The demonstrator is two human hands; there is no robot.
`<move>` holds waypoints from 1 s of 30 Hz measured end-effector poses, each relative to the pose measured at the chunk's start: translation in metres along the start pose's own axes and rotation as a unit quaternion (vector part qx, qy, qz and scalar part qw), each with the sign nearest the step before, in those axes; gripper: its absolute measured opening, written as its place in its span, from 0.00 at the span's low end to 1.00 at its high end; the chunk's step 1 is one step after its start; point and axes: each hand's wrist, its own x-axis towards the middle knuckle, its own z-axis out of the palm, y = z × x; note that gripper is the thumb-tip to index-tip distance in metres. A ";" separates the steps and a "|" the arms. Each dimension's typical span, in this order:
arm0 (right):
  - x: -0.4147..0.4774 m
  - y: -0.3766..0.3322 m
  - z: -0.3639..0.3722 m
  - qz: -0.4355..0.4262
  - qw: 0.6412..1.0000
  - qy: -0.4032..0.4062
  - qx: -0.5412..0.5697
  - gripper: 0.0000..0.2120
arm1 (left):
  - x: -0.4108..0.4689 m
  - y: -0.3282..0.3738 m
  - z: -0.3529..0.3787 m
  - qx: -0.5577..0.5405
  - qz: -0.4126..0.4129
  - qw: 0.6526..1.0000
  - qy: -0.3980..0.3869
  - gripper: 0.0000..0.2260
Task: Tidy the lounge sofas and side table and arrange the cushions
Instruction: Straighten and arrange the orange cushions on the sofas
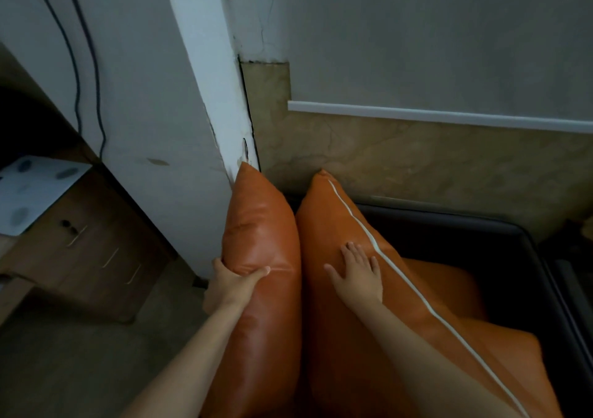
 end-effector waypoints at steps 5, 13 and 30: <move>-0.039 -0.053 0.021 -0.028 0.948 -0.071 0.310 0.27 | 0.003 -0.012 -0.001 0.019 0.000 1.000 0.000 0.45; -0.088 -0.090 0.073 0.107 0.869 -0.157 0.456 0.37 | 0.004 -0.048 -0.010 0.040 0.019 0.999 -0.026 0.49; -0.145 -0.092 0.114 0.174 0.881 -0.125 0.422 0.40 | 0.008 -0.114 -0.034 0.107 0.056 0.990 -0.073 0.47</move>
